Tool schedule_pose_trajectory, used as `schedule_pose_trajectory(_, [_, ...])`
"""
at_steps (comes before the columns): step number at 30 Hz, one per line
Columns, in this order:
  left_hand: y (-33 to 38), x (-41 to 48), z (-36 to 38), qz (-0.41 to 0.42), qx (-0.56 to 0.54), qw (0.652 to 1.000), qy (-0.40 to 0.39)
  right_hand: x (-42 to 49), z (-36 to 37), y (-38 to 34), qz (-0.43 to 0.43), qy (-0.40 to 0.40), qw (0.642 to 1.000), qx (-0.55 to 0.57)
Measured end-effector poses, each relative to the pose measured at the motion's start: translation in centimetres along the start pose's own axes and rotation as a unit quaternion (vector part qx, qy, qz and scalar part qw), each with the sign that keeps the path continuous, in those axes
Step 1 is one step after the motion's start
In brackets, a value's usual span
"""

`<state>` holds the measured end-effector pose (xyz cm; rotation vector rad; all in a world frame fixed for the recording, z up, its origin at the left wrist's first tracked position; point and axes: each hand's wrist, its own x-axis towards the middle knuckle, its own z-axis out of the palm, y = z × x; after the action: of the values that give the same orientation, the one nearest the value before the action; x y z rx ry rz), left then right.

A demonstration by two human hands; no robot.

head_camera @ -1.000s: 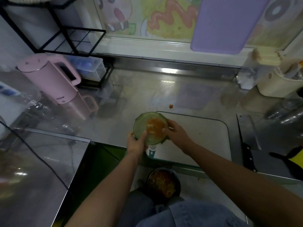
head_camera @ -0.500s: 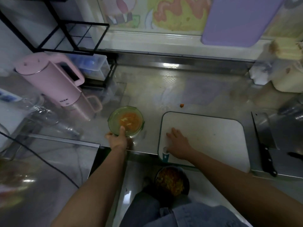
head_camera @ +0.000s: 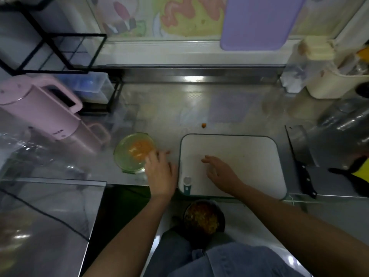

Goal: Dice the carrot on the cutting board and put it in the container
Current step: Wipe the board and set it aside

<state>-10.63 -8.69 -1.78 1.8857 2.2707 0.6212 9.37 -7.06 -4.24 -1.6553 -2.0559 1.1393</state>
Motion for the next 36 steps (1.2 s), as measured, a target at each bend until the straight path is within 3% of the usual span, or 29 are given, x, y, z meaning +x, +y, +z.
schedule_pose_trajectory(2, [1.8,-1.2,2.0,0.091,-0.034,0.992,-0.077,-1.5,-1.8,2.0,0.001,0.048,0.999,0.004])
schedule_pose_trajectory(4, [3.1,-2.2,4.0,0.130,-0.053,0.977,-0.160,-2.6,-3.5,4.5,0.027,0.086,0.996,-0.011])
schedule_pose_trajectory(7, [4.7,-3.4,6.4,0.155,-0.006,0.953,-0.260,-3.2,-5.4,8.9,0.107,0.086,0.988,-0.065])
schedule_pose_trajectory(9, [5.5,-3.8,7.3,0.134,0.040,0.948,-0.286,-3.1,-5.8,10.8,0.156,0.061,0.979,-0.117])
schedule_pose_trajectory(12, [6.5,-4.4,8.1,0.098,0.071,0.953,-0.279,-2.8,-5.1,11.2,0.133,0.024,0.978,-0.160])
schedule_pose_trajectory(15, [6.8,-5.1,8.5,0.085,0.055,0.963,-0.250,-3.6,-3.1,10.4,-0.016,-0.025,0.983,-0.182])
schedule_pose_trajectory(17, [6.9,-5.4,8.6,0.083,0.032,0.969,-0.232,-4.7,-2.6,10.0,-0.114,-0.053,0.983,-0.130])
schedule_pose_trajectory(20, [7.1,-5.2,8.8,0.094,-0.015,0.976,-0.198,-4.4,-4.1,10.5,-0.147,0.002,0.987,-0.060])
schedule_pose_trajectory(23, [7.7,-4.1,9.4,0.105,-0.047,0.974,-0.197,-2.4,-5.0,11.1,-0.098,0.050,0.992,-0.063])
schedule_pose_trajectory(25, [8.3,-3.1,10.3,0.114,-0.050,0.968,-0.220,-1.7,-4.4,11.2,-0.063,0.027,0.994,-0.089])
schedule_pose_trajectory(28, [8.5,-2.6,11.3,0.138,-0.031,0.956,-0.256,-3.4,-2.4,11.6,-0.127,-0.014,0.985,-0.115])
schedule_pose_trajectory(30, [8.0,-3.9,11.3,0.216,-0.022,0.938,-0.270,-5.1,-2.2,11.7,-0.127,-0.002,0.990,-0.060])
schedule_pose_trajectory(32, [7.7,-5.7,11.1,0.296,-0.040,0.911,-0.286,-6.3,-2.4,12.0,-0.091,0.074,0.993,-0.024])
schedule_pose_trajectory(33, [7.7,-6.2,10.9,0.294,-0.061,0.910,-0.285,-6.7,-2.4,12.2,-0.059,0.128,0.990,-0.026])
schedule_pose_trajectory(36, [7.3,-5.9,10.5,0.204,-0.094,0.947,-0.232,-7.8,-0.8,12.3,0.089,0.235,0.967,-0.051])
